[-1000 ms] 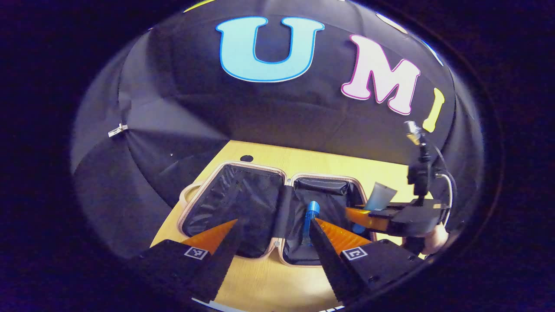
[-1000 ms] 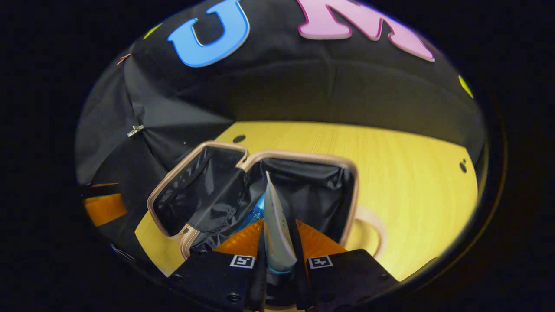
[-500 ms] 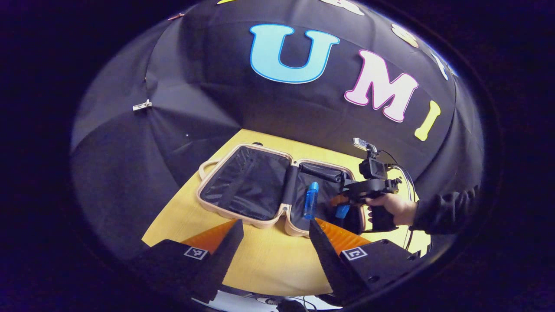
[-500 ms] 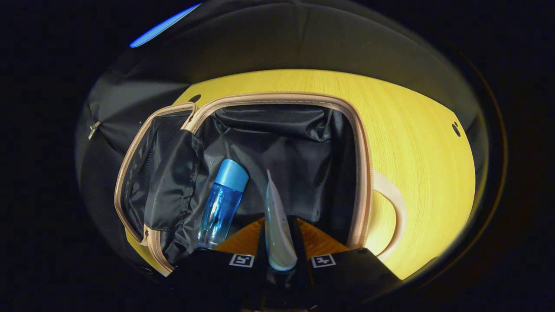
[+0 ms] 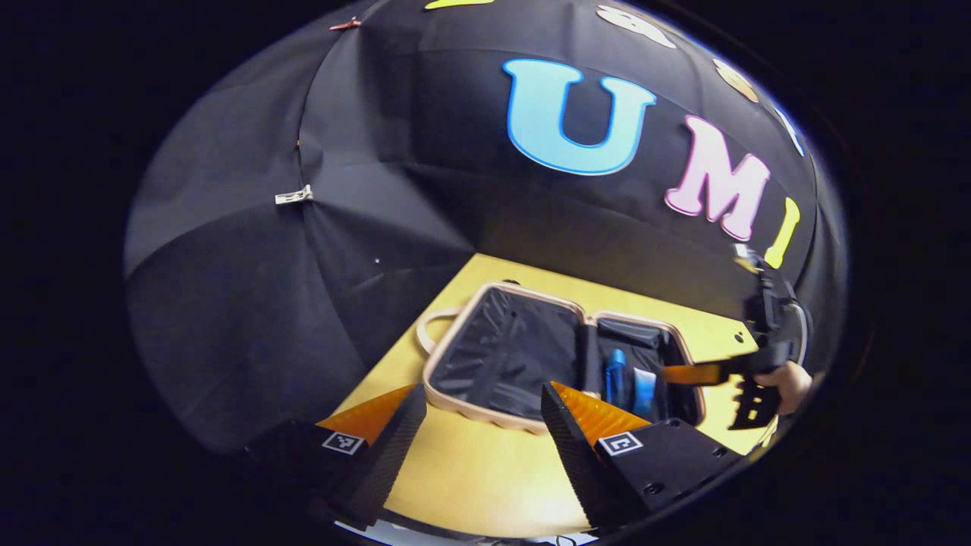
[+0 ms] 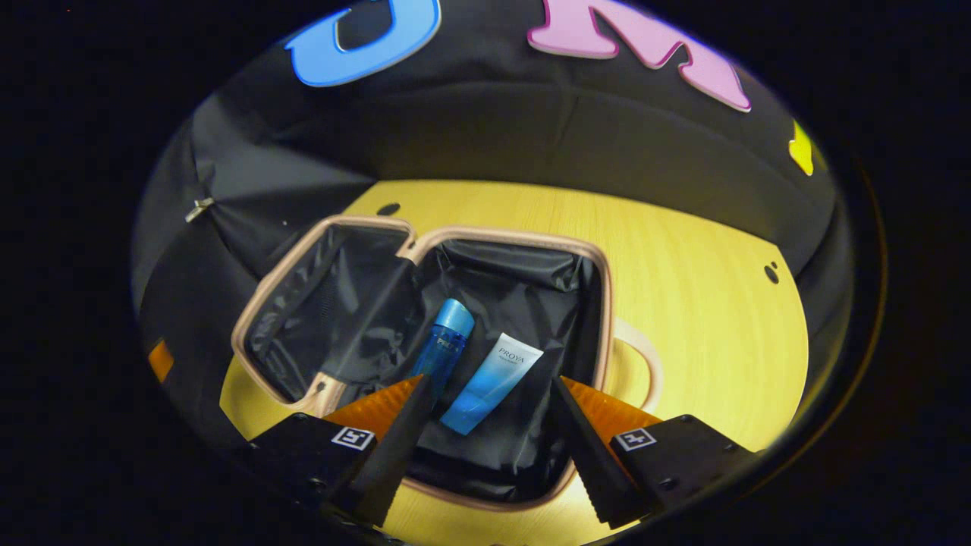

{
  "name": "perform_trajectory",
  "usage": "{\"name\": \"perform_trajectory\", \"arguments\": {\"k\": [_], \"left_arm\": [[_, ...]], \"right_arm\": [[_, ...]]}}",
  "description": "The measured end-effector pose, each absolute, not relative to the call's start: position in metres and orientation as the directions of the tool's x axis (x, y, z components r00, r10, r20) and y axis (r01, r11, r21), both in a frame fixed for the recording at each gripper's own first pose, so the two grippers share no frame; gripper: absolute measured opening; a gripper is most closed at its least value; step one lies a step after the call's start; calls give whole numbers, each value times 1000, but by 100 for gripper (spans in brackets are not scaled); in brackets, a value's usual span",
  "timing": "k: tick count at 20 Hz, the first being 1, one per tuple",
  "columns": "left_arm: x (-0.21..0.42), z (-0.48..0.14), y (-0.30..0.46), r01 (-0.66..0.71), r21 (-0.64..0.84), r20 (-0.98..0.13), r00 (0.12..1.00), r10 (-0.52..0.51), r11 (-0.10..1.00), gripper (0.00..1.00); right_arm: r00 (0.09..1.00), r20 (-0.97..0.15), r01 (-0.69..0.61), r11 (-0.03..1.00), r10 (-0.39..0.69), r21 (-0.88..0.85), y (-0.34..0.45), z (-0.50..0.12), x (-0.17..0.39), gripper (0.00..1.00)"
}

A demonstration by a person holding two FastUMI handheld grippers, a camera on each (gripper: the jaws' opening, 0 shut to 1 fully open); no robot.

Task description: First open the suitcase, pack the skin care products into it, and then close the suitcase.

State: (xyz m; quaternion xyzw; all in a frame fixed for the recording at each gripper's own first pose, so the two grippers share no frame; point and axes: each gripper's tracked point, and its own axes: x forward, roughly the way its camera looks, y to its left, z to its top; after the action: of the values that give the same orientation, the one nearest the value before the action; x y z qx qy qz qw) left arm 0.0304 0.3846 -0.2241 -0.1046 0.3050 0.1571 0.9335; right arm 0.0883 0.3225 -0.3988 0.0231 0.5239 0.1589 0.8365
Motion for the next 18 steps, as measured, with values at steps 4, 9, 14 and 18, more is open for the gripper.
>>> {"name": "perform_trajectory", "arguments": {"k": [4, 9, 14, 18], "left_arm": [[79, -262, 442, -390, -223, -621, 764, 178, 893, 96], [130, -318, 487, -473, -414, -661, 743, 100, 778, 94], [157, -374, 523, -553, -499, -711, 701, 49, 667, 90], [171, -401, 519, -565, -550, -734, 678, -34, 615, 81]], "right_arm": [[526, -796, -218, 952, 300, 214, 299, -337, 60, 98], [554, -787, -214, 960, 273, 182, 258, -314, 9, 98], [486, -844, -223, 966, 225, 129, 220, -324, -42, 98], [429, -878, -178, 973, 211, 147, 211, -333, -67, 98]]}}
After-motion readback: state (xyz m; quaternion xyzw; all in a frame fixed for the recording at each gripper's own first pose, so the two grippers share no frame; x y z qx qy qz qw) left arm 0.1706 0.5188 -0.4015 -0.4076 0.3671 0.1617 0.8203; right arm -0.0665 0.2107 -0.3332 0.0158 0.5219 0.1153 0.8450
